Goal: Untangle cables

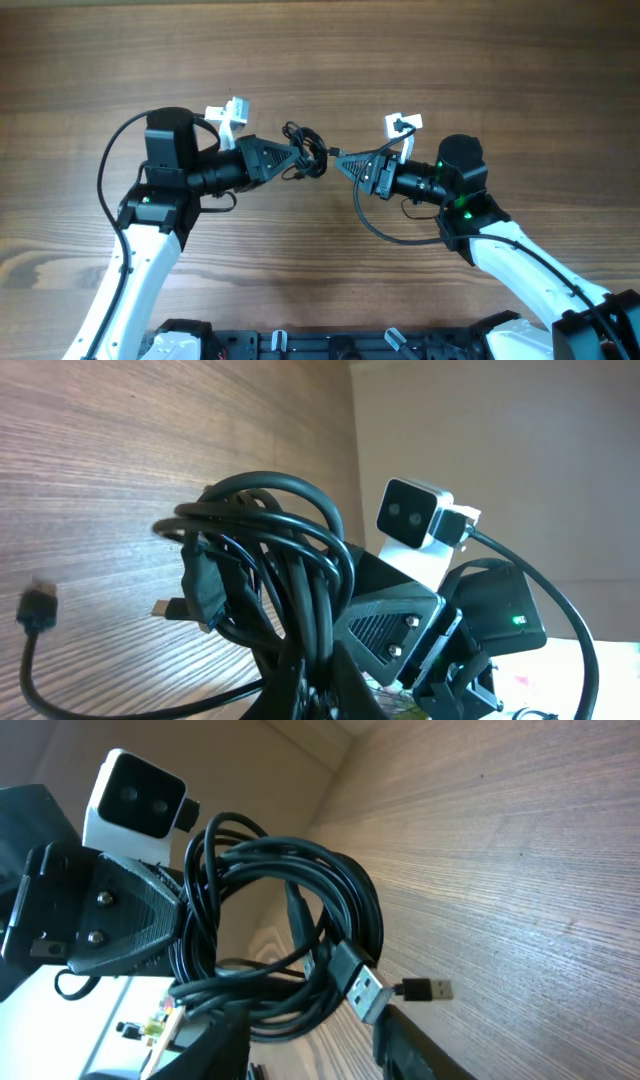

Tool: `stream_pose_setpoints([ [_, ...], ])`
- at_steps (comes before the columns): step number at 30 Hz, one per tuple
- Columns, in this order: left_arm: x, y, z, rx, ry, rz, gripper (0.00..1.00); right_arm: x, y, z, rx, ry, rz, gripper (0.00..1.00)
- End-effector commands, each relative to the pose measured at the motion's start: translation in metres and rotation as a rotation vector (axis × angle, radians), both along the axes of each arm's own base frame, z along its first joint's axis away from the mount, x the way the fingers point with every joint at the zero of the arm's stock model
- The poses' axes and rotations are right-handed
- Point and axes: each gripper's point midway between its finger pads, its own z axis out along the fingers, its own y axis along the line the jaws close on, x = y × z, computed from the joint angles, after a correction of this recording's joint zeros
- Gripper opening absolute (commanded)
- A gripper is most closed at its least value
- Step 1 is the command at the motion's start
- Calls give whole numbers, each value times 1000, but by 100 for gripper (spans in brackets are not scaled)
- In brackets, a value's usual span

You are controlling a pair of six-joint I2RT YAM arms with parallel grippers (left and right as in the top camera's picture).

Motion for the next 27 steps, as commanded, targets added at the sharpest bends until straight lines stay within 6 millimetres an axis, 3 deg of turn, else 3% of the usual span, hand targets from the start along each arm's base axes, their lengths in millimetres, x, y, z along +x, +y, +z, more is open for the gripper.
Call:
stream_pose_setpoints([
  [1, -11, -15, 7, -16, -11, -60, 4, 0, 2, 5, 10, -14, 21, 26],
  [3, -14, -20, 7, -13, -18, -80, 4, 0, 2, 5, 10, -14, 21, 10],
  [5, -15, -21, 6, -9, -19, -81, 4, 0, 2, 5, 10, -15, 21, 4],
  [9, -15, -21, 6, 7, -61, -99, 4, -1, 2, 5, 11, -17, 25, 5],
  [14, -16, -21, 4, 54, -171, -146, 4, -9, 7, 22, 53, -87, 93, 5],
  [20, -15, -17, -3, 135, -279, -173, 4, -11, 9, 21, 57, -72, 101, 4],
  [27, -15, -18, -2, 129, -283, -178, 4, -20, 31, 17, 42, -58, 90, 4],
])
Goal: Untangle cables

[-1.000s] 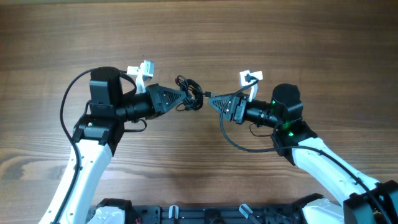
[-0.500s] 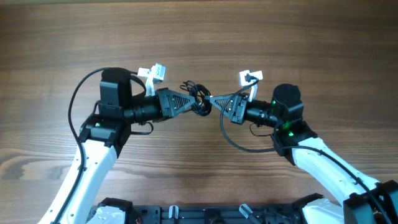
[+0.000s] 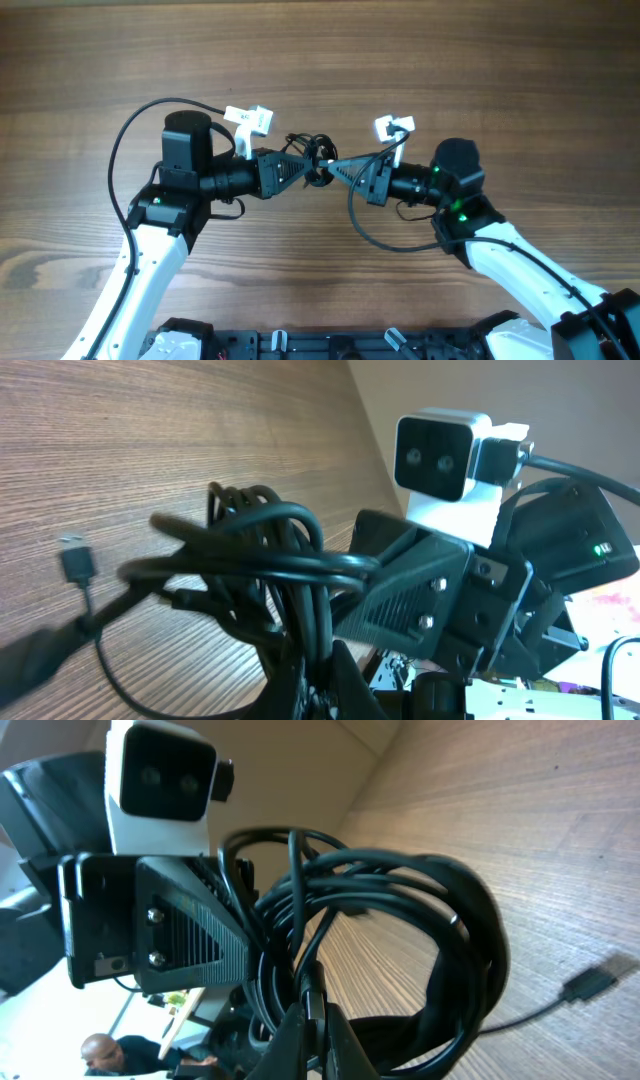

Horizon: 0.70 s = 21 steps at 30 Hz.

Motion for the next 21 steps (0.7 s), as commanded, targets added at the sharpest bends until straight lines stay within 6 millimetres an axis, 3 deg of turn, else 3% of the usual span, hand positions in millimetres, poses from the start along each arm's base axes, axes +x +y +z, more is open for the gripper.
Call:
stream_pose_setpoints([
  [1, -4, -4, 7, -8, -44, -37, 4, -1, 15, 1, -7, -9, -19, 5],
  [7, -17, -10, 16, -70, -33, -116, 4, 15, 15, -5, -40, -13, -154, 5],
  [11, -23, -13, 20, -97, -28, -150, 4, 14, 16, -7, -44, -7, -152, 5],
  [13, -22, -13, 21, -99, -35, -151, 4, 13, 19, -9, -46, -5, -143, 9],
  [16, -22, -13, 22, -100, -43, -151, 4, 12, 19, -15, -59, 10, -141, 26],
  [19, -12, -9, 16, -55, -51, -93, 4, 14, 14, -13, -52, 13, -133, 60],
  [21, -5, -4, 13, -36, -55, -57, 4, 14, 9, -12, -41, 18, -108, 74],
])
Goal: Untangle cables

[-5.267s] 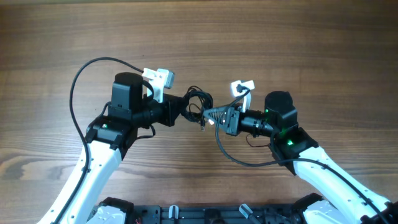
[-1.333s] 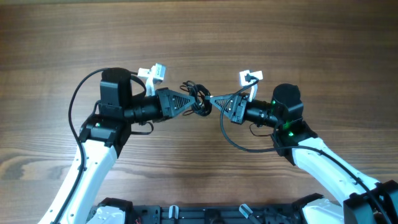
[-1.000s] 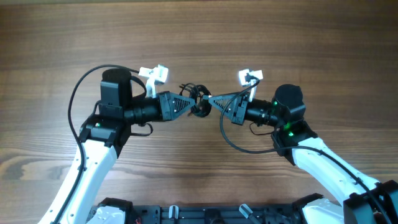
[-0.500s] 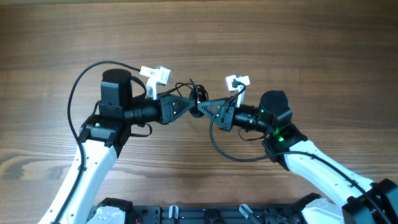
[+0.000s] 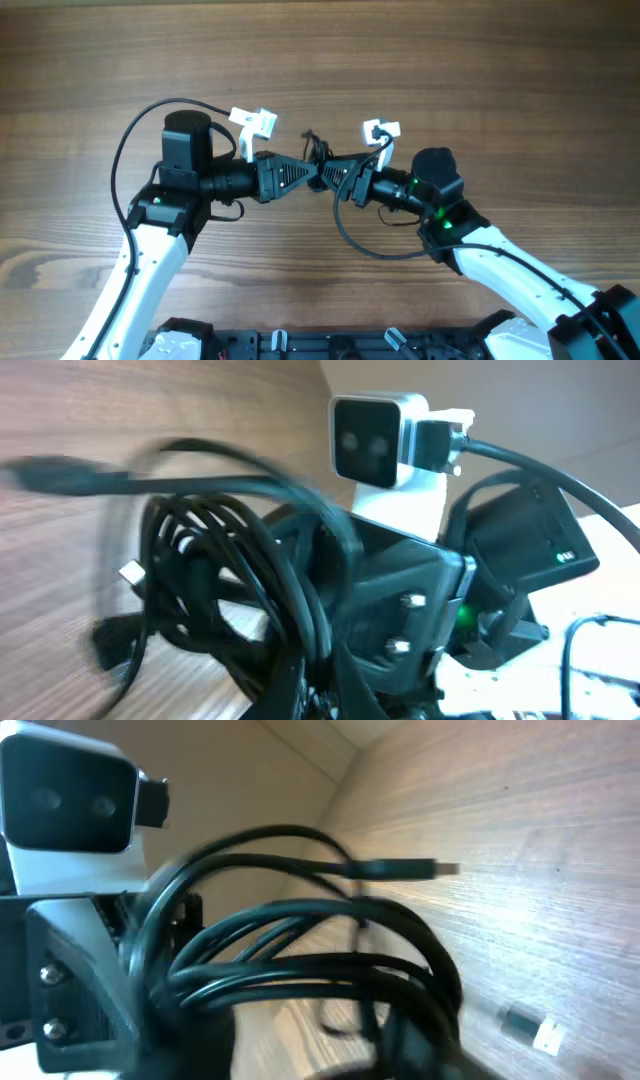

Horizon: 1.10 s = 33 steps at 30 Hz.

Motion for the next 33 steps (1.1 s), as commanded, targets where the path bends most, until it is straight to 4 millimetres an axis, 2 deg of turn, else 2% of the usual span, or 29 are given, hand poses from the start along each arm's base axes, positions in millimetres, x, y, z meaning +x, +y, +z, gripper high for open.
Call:
stream_pose_setpoints([
  [1, 9, 5, 7, 10, -57, 32, 4, 3, -10, 0, 14, 18, 47, 85],
  [4, 17, 13, 11, -7, -41, 76, 4, 2, -20, 2, 31, 27, 82, 99],
  [7, 19, 17, 9, -6, -32, 90, 4, 10, -36, 0, 32, 42, 68, 100],
  [11, 18, 16, 10, -11, -32, 82, 4, 16, -46, -17, -40, 27, 34, 100],
  [13, 17, 15, 10, -13, -31, 78, 4, 12, -43, -21, -49, 33, 50, 100],
  [17, 6, 10, 17, -58, -23, 13, 4, 7, -32, -17, -98, -117, 93, 100],
  [19, 5, 9, 18, -64, -21, 4, 4, 6, -29, -14, -93, -138, 102, 98],
  [21, 4, 9, 19, -68, -21, -2, 4, 5, -26, -9, -84, -163, 110, 86],
  [23, 1, 7, 20, -79, -16, -20, 4, 5, -25, -6, -73, -166, 109, 68],
  [27, -8, -5, 20, -78, -14, -63, 4, 1, -21, -11, -27, -36, 119, 60],
  [31, -17, -15, 20, -78, -13, -103, 4, -3, -17, -10, -25, -41, 136, 57],
  [32, -18, -16, 20, -78, -12, -109, 4, -3, -17, -9, -25, -49, 137, 52],
  [33, -18, -17, 19, -76, -12, -110, 4, -3, -17, -9, -25, -52, 136, 34],
])
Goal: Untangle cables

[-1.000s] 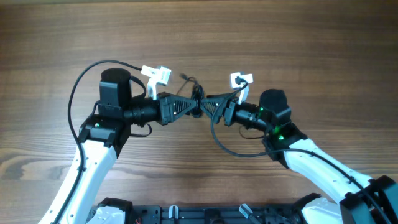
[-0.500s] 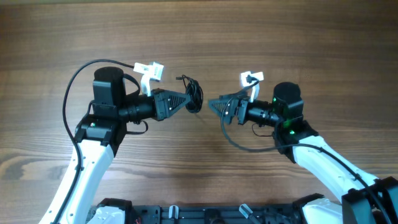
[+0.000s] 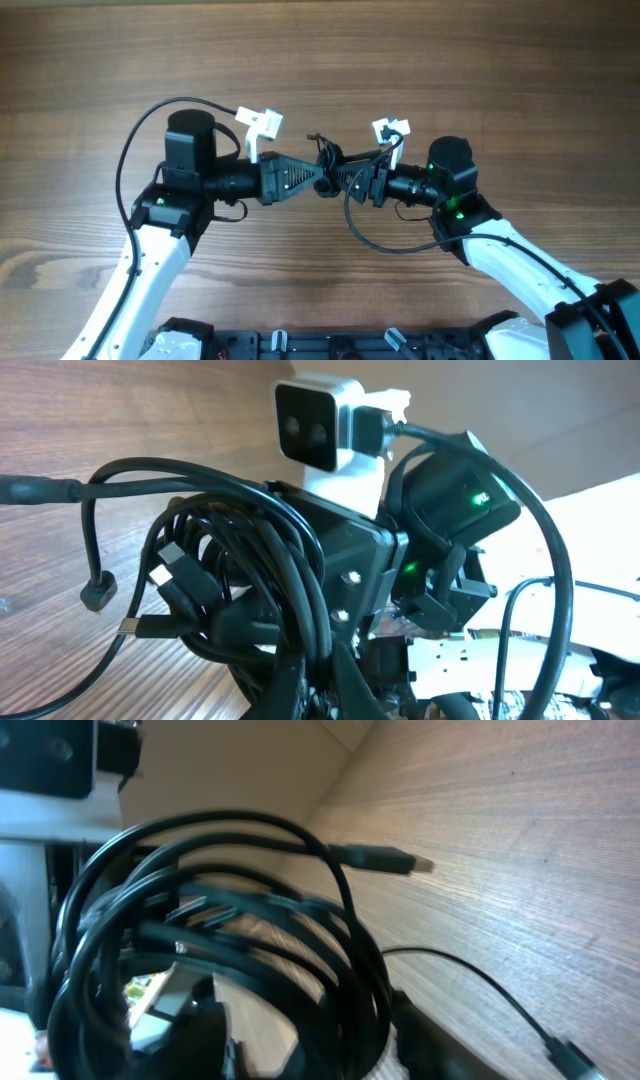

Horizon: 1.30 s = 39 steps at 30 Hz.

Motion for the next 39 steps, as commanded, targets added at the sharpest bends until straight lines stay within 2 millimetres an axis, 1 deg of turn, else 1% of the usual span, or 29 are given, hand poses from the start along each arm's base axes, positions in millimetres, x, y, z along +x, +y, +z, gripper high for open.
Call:
stream_pose_setpoints([
  [1, -6, -5, 6, -13, -12, -31, 4, -1, 3, 2, 11, 6, 19, 24],
  [2, -4, -5, 5, -6, -14, -21, 4, -1, 3, 2, 12, 8, 18, 18],
  [4, 4, -1, -1, 30, -17, 31, 4, -1, 3, 2, 14, 15, 16, 10],
  [6, 18, 6, -11, 93, -20, 117, 5, 1, 2, 0, 27, 78, -1, 6],
  [8, 27, 13, -21, 148, -13, 185, 19, 8, -3, -10, 16, 163, -68, 5],
  [9, 30, 17, -26, 174, -5, 215, 23, 14, -7, -17, 7, 217, -126, 4],
  [10, 33, 21, -30, 197, 2, 241, 29, 20, -13, -26, 2, 293, -200, 5],
  [11, 34, 23, -32, 209, 4, 255, 33, 26, -19, -34, 7, 383, -274, 5],
  [12, 36, 24, -34, 218, 11, 271, 40, 29, -23, -39, 22, 461, -327, 5],
  [13, 38, 26, -35, 223, 24, 291, 43, 30, -25, -43, 38, 525, -363, 4],
  [15, 41, 29, -37, 231, 38, 320, 45, 32, -27, -46, 74, 620, -408, 4],
  [17, 42, 29, -40, 237, 50, 327, 46, 35, -31, -50, 92, 672, -458, 5],
  [20, 38, 21, -52, 241, 130, 317, 46, 36, -35, -56, 103, 732, -502, 5],
  [22, 35, 10, -63, 254, 163, 283, 46, 32, -35, -62, 91, 777, -511, 4],
  [23, 33, 3, -68, 258, 171, 263, 46, 27, -35, -70, 83, 839, -527, 5],
  [25, 34, -17, -69, 241, 143, 219, 46, 17, -37, -84, 51, 932, -556, 5],
  [26, 34, -21, -67, 233, 125, 209, 46, 15, -36, -86, 43, 939, -554, 5],
  [29, 36, -31, -58, 208, 67, 194, 49, 11, -32, -86, 37, 943, -540, 5],
  [32, 38, -32, -66, 261, 56, 230, 48, 6, -27, -84, 56, 992, -515, 5],
  [36, 32, -35, -73, 300, 65, 230, 46, 6, -27, -84, 59, 1000, -516, 5],
  [39, 33, -31, -82, 353, 67, 268, 46, 5, -26, -84, 60, 1004, -508, 4],
])
